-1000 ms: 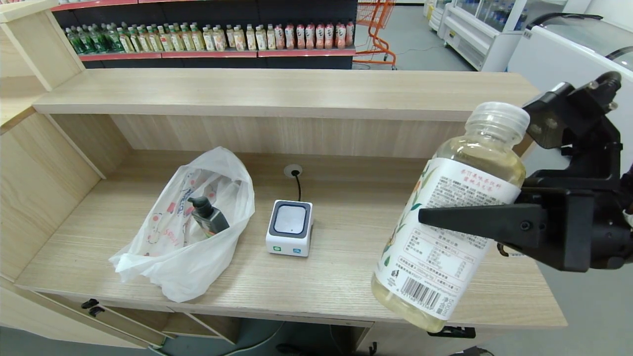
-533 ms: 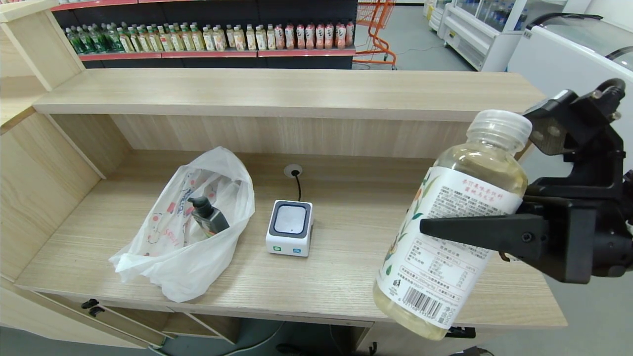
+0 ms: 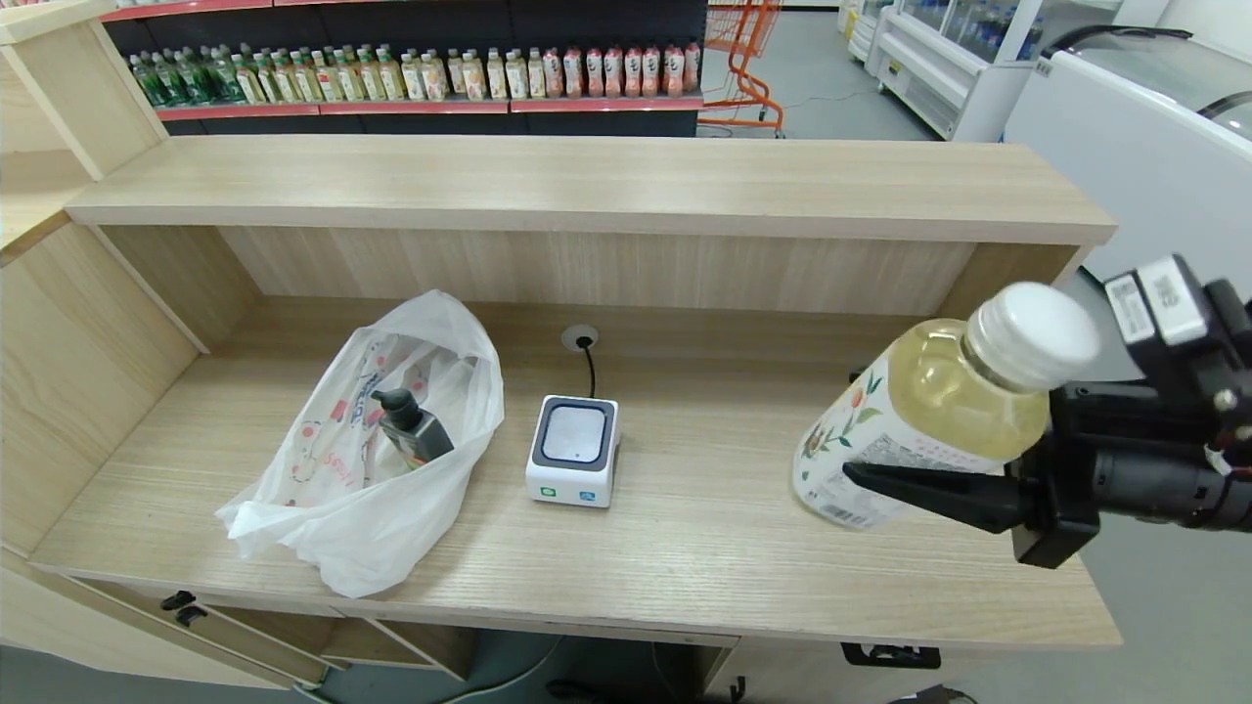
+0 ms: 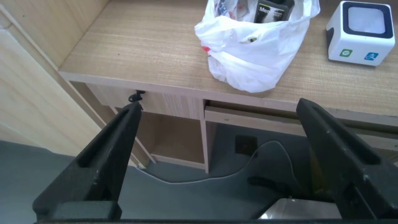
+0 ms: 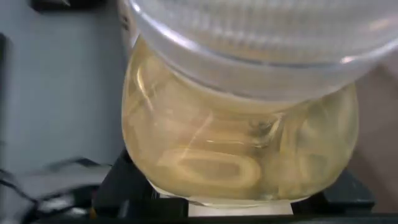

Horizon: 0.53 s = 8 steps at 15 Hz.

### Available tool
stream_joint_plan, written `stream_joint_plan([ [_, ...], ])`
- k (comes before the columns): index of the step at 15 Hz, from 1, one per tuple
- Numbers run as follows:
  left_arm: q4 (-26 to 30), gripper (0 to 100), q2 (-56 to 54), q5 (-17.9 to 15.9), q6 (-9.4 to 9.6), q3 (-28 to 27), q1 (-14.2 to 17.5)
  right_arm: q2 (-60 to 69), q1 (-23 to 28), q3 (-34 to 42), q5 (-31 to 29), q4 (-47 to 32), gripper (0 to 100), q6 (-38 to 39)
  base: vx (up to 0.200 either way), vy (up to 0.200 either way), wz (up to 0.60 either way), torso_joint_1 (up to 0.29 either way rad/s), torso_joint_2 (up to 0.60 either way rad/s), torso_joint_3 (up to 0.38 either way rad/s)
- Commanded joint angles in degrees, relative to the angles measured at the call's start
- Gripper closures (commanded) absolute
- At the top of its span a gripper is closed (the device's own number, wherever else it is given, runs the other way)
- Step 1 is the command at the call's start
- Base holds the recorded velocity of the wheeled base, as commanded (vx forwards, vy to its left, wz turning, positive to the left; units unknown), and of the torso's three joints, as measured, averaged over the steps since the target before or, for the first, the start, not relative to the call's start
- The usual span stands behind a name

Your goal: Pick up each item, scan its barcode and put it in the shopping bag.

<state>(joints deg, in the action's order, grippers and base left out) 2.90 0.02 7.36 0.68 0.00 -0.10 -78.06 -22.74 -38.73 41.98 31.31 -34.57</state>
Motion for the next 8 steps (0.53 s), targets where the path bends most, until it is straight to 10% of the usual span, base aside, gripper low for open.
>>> stream_joint_plan([
  [1,0.00,0,-0.02,0.02,0.02,0.00,0.01,1.33,9.20,3.84,-6.30,0.07,100,-18.34,0.000,0.000,0.00,0.000,0.00,0.000],
  [8,0.00,0,-0.02,0.02,0.02,0.00,0.01,2.12,15.35,5.24,-8.32,1.13,100,-38.38,0.000,0.000,0.00,0.000,0.00,0.000],
])
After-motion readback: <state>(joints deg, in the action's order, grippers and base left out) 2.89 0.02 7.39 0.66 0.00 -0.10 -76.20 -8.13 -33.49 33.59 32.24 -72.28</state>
